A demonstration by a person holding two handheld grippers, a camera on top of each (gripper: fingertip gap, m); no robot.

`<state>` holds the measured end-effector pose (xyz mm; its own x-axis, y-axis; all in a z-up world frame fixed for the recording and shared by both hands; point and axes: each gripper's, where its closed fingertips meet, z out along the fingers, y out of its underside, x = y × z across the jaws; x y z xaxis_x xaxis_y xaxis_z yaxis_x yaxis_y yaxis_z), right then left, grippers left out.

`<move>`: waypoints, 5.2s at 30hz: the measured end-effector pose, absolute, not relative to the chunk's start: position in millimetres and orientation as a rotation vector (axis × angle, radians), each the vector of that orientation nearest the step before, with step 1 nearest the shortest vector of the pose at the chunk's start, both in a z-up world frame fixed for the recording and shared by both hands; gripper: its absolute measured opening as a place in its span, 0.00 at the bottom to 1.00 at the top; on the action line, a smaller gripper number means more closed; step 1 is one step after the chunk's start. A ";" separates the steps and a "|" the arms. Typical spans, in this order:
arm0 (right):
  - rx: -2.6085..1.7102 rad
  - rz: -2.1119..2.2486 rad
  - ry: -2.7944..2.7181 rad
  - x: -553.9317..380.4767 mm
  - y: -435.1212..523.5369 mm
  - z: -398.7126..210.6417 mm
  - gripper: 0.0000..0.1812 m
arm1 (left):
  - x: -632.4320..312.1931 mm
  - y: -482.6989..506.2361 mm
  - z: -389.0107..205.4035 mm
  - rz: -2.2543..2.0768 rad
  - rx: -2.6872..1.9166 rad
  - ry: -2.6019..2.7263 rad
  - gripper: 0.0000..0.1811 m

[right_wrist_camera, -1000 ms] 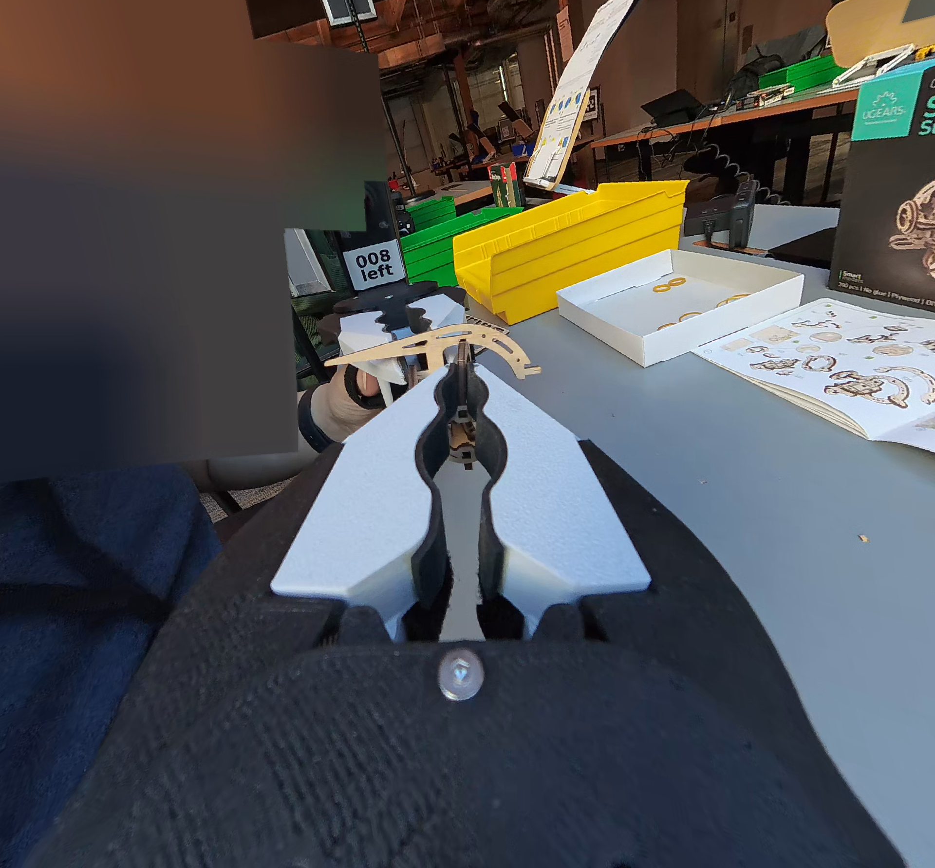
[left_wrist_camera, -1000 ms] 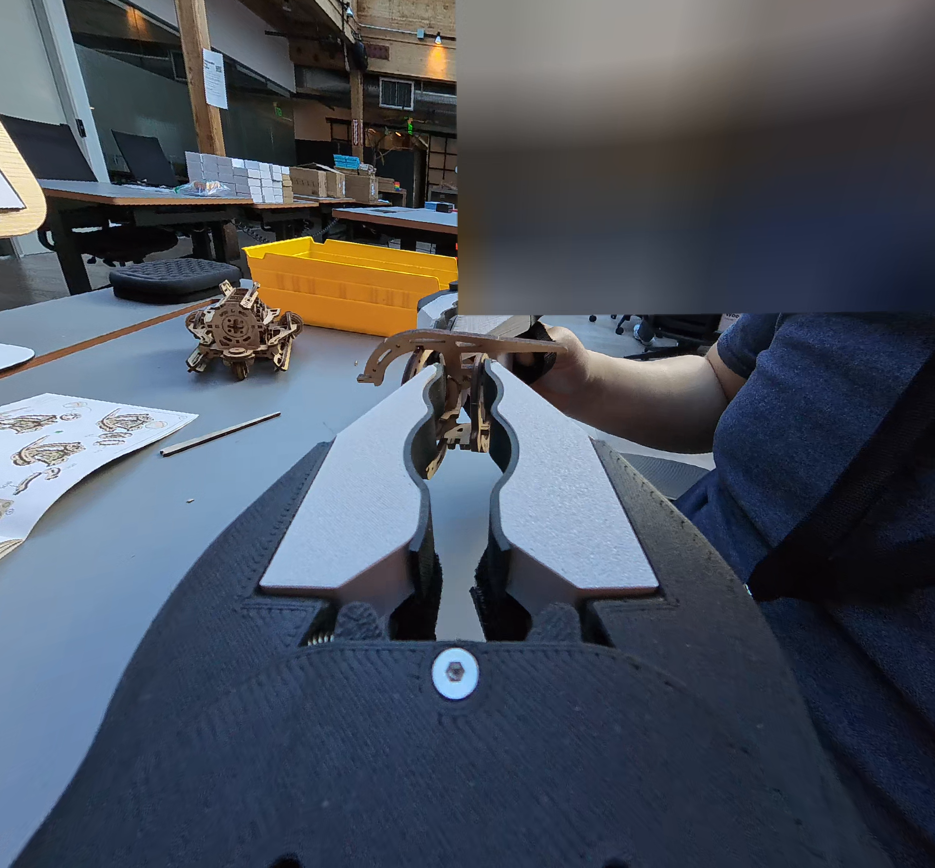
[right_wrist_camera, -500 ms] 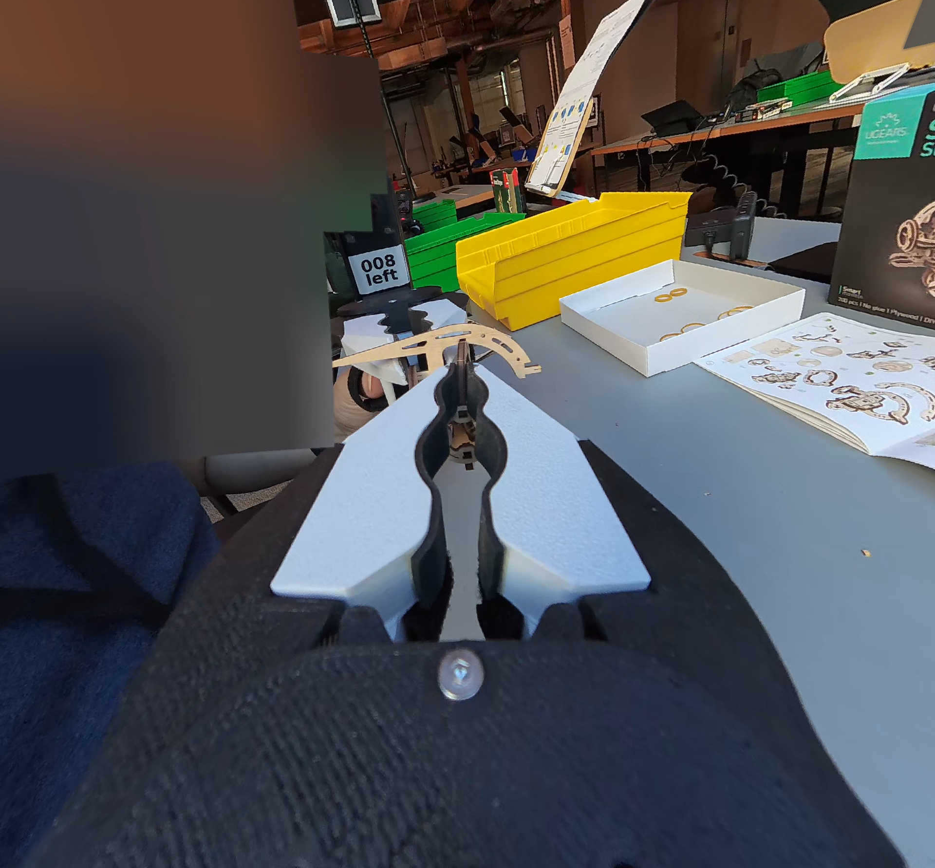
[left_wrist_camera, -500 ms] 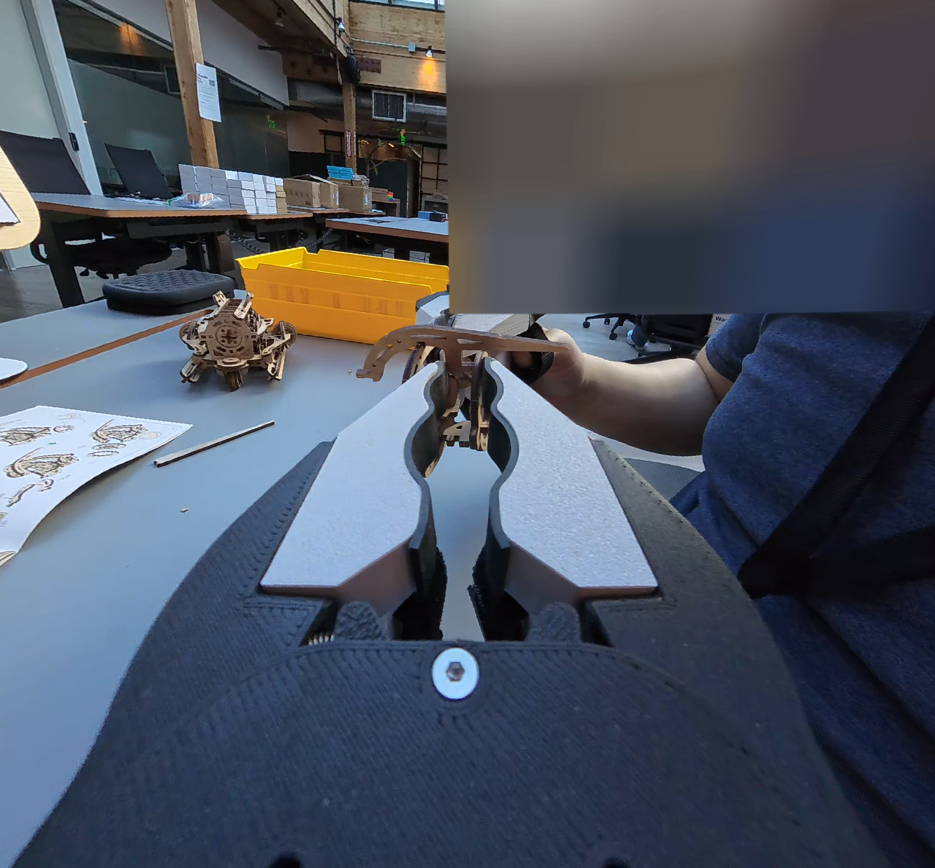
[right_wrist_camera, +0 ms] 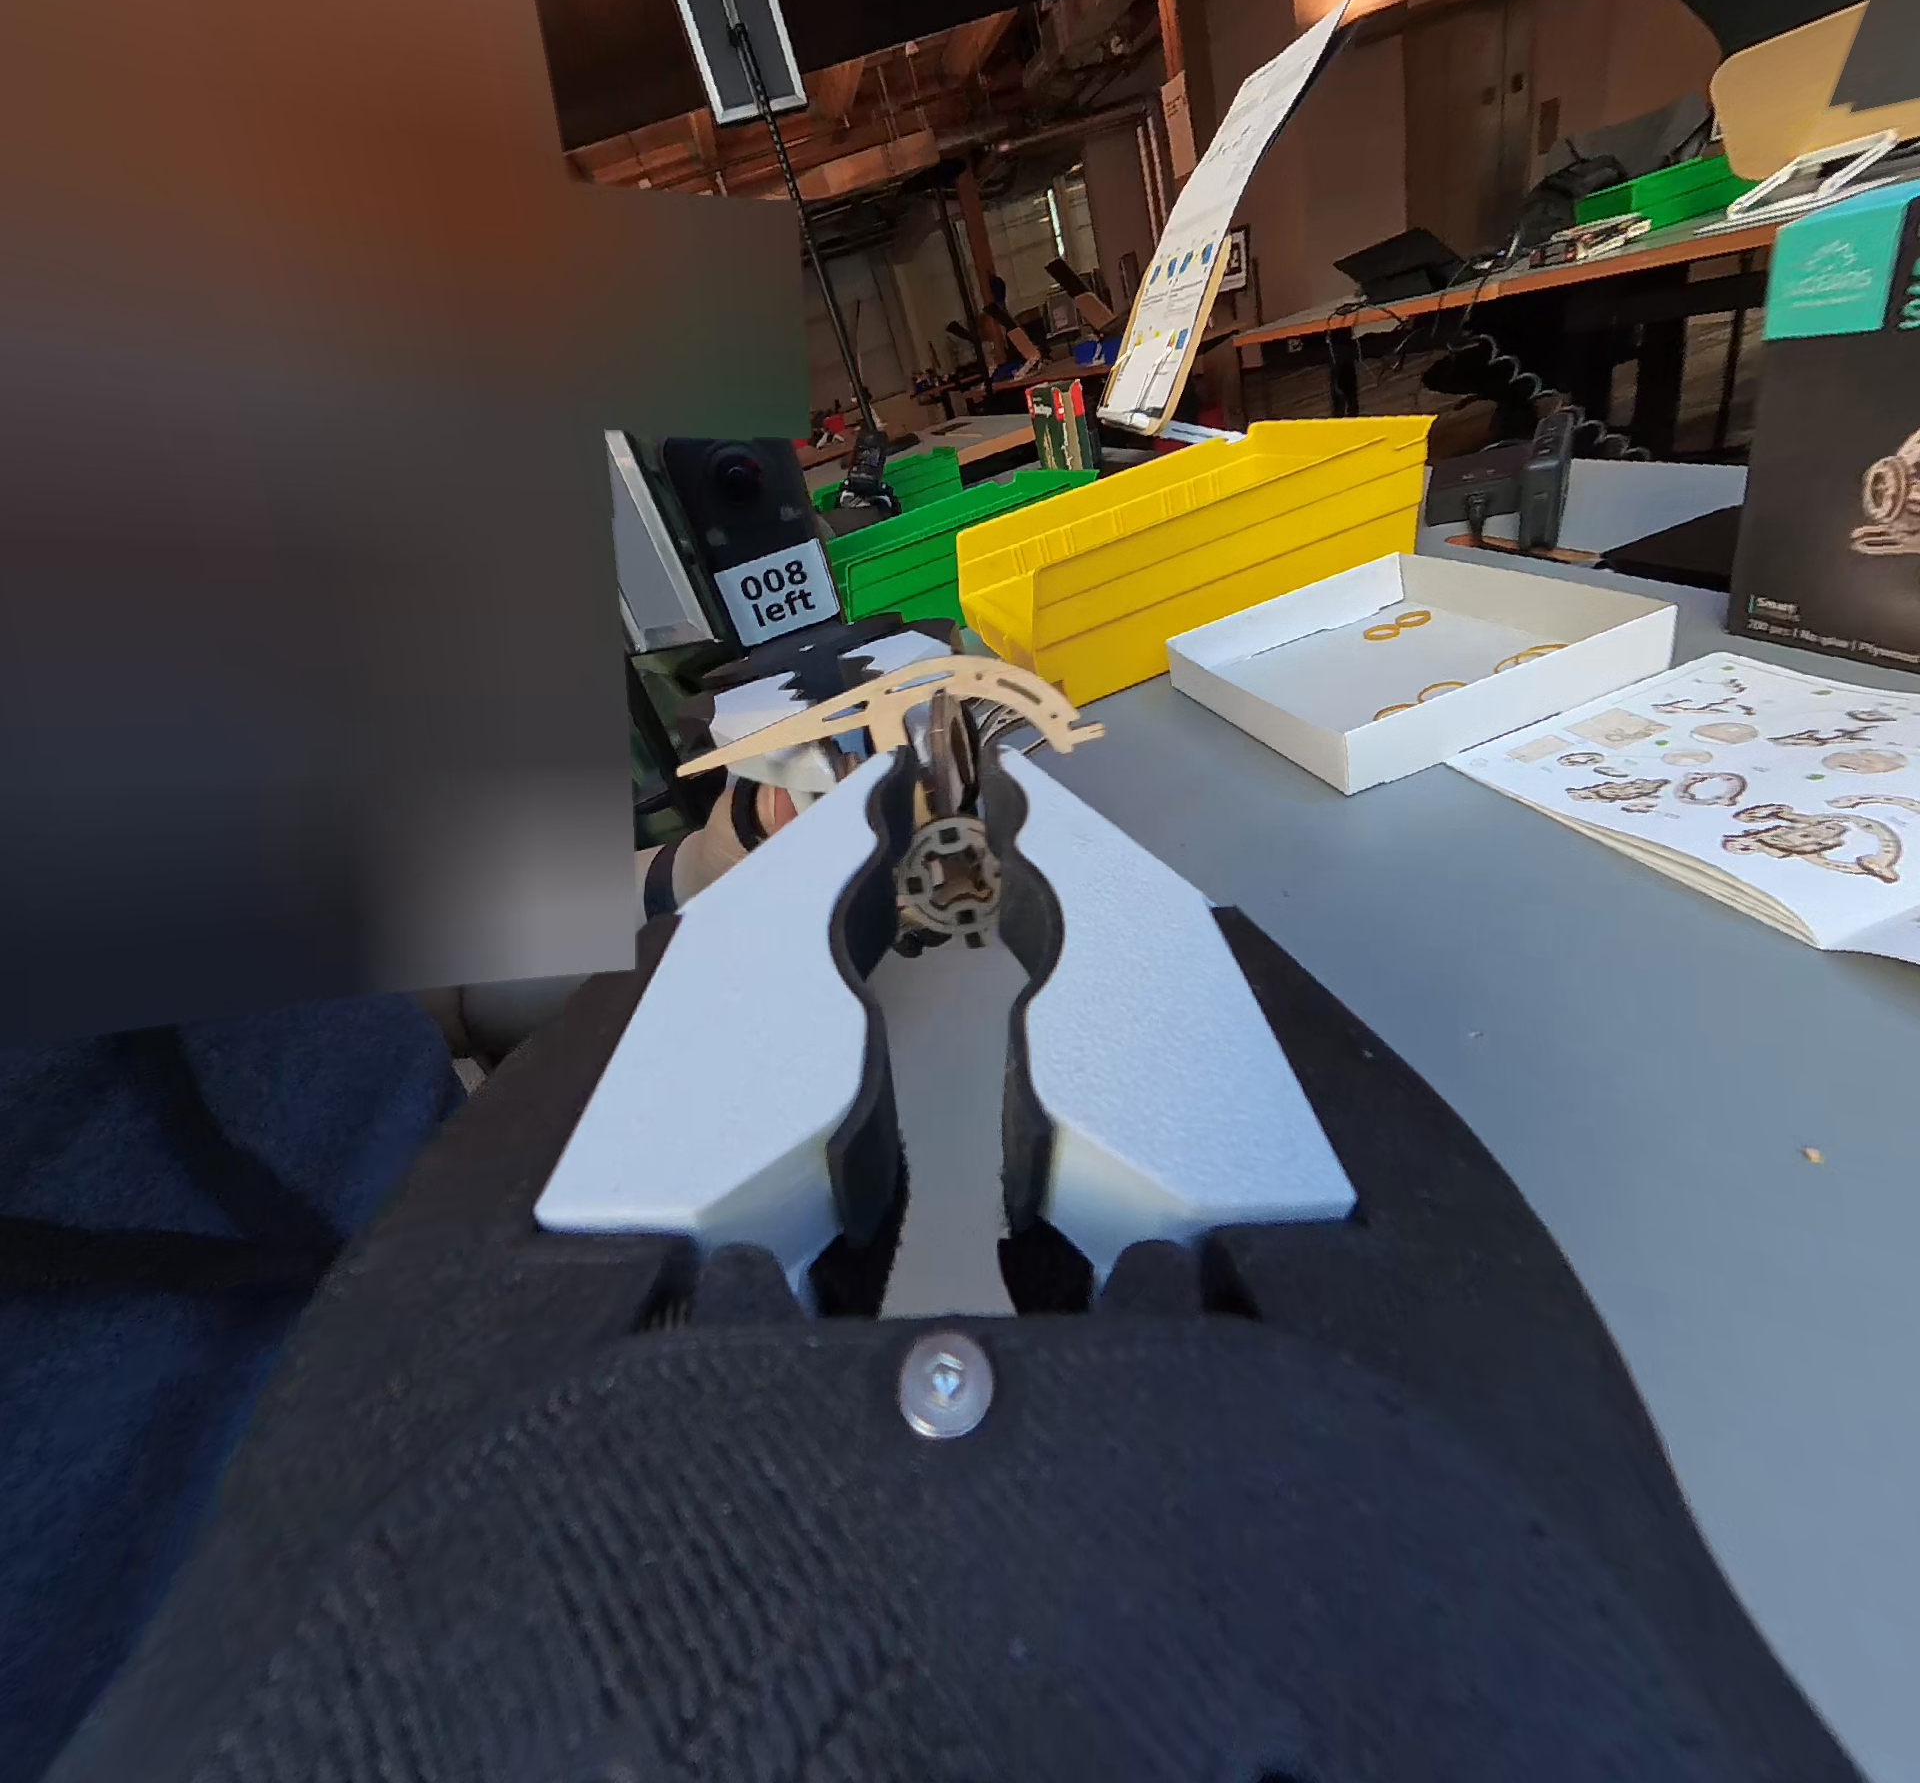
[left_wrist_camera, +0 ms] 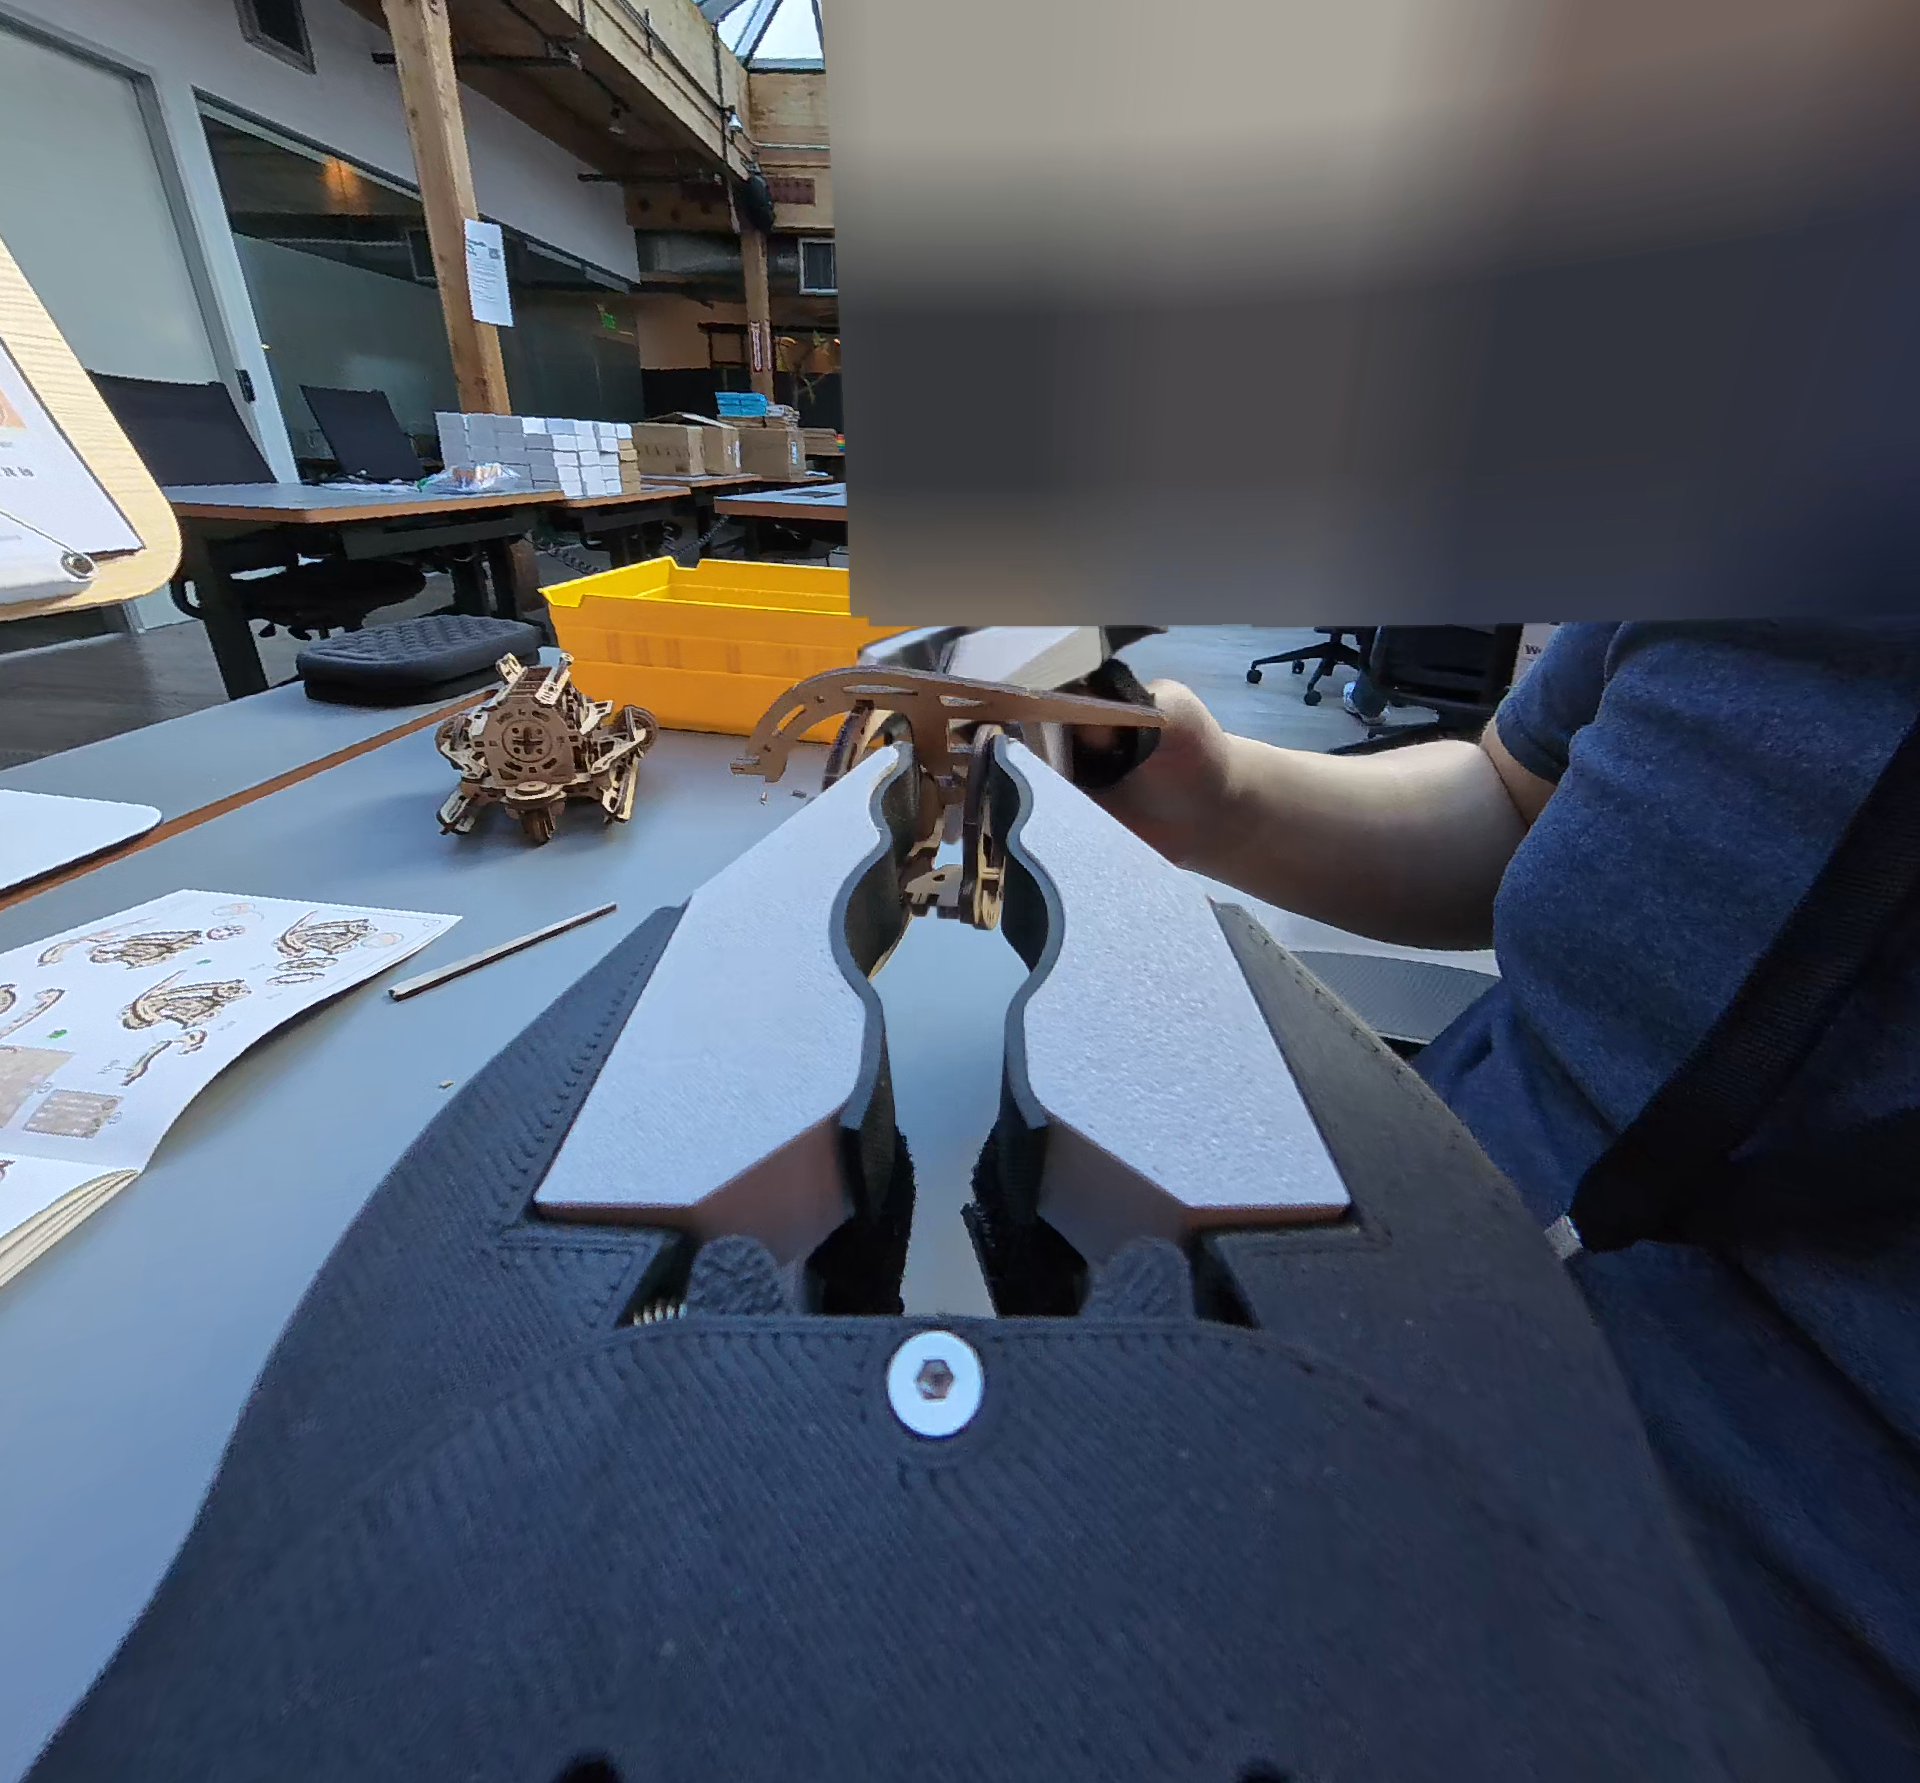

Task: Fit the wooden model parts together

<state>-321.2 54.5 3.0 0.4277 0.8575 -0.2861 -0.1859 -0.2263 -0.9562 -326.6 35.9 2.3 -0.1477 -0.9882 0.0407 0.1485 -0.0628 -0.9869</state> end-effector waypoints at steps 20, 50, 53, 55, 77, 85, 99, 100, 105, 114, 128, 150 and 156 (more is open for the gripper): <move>-1.525 0.562 -1.002 -335.1 44.4 -23.6 0.06 | -325.7 38.6 -17.0 -1.239 -1.035 1.256 0.06; -1.352 0.677 -0.903 -319.3 37.2 -12.4 0.01 | -348.0 52.4 0.4 -1.292 -1.099 1.131 0.11; -1.277 0.747 -0.870 -314.5 34.7 -2.8 0.01 | -353.9 59.5 0.9 -1.453 -1.163 1.066 0.22; -1.228 0.774 -0.873 -313.9 32.2 1.9 0.01 | -352.4 57.2 -1.2 -1.515 -1.183 1.059 0.30; -1.056 0.518 -1.029 -331.0 26.8 18.6 0.02 | -360.3 35.5 29.1 -1.226 -1.013 1.149 0.28; -1.048 0.481 -1.054 -336.6 25.4 15.8 0.01 | -335.8 12.3 25.8 -0.956 -0.989 1.394 0.14; -1.051 0.462 -1.100 -339.6 23.3 13.2 0.02 | -327.8 10.5 20.8 -0.962 -0.990 1.411 0.11; -1.052 0.460 -1.100 -339.7 23.6 13.0 0.02 | -327.8 11.2 20.9 -0.963 -0.993 1.403 0.11; -1.046 0.457 -1.088 -338.8 23.3 16.3 0.02 | -326.0 10.6 23.6 -0.968 -0.969 1.353 0.13; -1.048 0.451 -1.123 -343.2 19.8 14.5 0.01 | -326.4 11.6 21.0 -0.923 -0.949 1.358 0.07; -1.056 0.462 -1.137 -346.9 14.6 19.7 0.01 | -330.2 6.3 25.6 -0.906 -0.881 1.316 0.06; -1.054 0.586 -1.068 -338.9 16.1 20.0 0.01 | -328.9 9.5 26.8 -0.927 -0.902 1.298 0.08; -1.052 0.609 -1.096 -341.6 12.3 16.0 0.01 | -326.4 5.3 21.8 -0.907 -0.882 1.340 0.06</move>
